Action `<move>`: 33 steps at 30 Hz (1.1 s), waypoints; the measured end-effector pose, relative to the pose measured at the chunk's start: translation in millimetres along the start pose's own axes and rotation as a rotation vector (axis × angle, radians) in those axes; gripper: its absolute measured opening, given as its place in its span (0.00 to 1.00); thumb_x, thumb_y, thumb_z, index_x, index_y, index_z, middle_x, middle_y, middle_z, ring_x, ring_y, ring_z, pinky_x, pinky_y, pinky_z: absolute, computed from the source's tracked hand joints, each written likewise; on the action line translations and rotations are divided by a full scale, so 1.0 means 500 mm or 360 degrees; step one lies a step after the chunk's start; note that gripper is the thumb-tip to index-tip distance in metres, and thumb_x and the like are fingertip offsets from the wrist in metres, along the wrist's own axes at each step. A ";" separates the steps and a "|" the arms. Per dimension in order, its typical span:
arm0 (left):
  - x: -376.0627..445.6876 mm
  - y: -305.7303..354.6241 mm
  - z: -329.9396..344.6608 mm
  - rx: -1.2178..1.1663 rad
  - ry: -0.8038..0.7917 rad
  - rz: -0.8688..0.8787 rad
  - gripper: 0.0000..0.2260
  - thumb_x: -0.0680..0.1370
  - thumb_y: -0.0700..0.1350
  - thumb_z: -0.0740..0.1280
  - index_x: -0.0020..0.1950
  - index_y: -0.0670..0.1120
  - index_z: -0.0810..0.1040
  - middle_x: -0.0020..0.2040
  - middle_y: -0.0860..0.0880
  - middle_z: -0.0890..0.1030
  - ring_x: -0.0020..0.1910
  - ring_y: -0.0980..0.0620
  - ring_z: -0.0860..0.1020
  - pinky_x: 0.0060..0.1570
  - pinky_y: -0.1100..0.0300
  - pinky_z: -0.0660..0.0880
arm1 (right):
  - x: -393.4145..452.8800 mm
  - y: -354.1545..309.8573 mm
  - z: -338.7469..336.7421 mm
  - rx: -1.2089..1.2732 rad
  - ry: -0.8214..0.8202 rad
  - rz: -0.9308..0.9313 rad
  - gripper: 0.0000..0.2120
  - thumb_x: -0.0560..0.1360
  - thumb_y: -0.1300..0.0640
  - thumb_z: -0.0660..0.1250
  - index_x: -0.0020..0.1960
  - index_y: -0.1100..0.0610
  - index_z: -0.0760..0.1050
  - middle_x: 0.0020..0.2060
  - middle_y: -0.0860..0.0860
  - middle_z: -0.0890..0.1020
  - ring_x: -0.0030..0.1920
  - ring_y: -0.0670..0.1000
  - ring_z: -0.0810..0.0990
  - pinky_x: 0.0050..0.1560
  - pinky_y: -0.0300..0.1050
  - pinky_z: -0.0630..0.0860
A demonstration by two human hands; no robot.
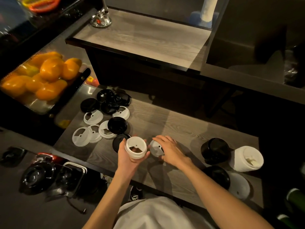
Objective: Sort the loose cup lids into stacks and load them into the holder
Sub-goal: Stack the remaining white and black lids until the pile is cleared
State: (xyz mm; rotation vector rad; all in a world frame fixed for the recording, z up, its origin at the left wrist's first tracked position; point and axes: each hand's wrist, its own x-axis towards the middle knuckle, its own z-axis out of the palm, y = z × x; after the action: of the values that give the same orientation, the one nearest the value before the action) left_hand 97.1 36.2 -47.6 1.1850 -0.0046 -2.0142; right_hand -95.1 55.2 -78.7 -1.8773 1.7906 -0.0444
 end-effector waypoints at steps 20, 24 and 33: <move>-0.077 -0.033 0.138 0.0409 -0.0562 0.0332 0.21 0.84 0.56 0.54 0.72 0.49 0.75 0.59 0.40 0.78 0.56 0.43 0.77 0.56 0.49 0.75 | -0.123 -0.153 -0.139 0.0603 0.0942 0.0294 0.34 0.69 0.26 0.68 0.69 0.42 0.69 0.59 0.43 0.68 0.60 0.45 0.73 0.51 0.36 0.74; -0.079 -0.048 0.150 0.0417 -0.0632 0.0351 0.21 0.84 0.53 0.54 0.73 0.47 0.74 0.56 0.41 0.80 0.52 0.45 0.79 0.53 0.52 0.77 | -0.135 -0.154 -0.147 0.0542 0.0983 0.0375 0.35 0.70 0.25 0.66 0.69 0.43 0.70 0.59 0.44 0.68 0.59 0.45 0.73 0.49 0.35 0.71; -0.084 -0.086 0.176 0.0528 -0.0676 0.0383 0.22 0.84 0.56 0.52 0.72 0.50 0.75 0.56 0.42 0.80 0.51 0.46 0.80 0.53 0.51 0.77 | -0.161 -0.135 -0.158 0.0541 0.1007 0.0499 0.37 0.69 0.22 0.61 0.66 0.47 0.69 0.58 0.46 0.67 0.57 0.47 0.75 0.50 0.42 0.80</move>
State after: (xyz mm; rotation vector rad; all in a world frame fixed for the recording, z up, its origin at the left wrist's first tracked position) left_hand 16.0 60.2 17.3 0.8744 -0.6825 -2.0558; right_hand -72.9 100.6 42.8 -1.4050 2.2856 -0.8524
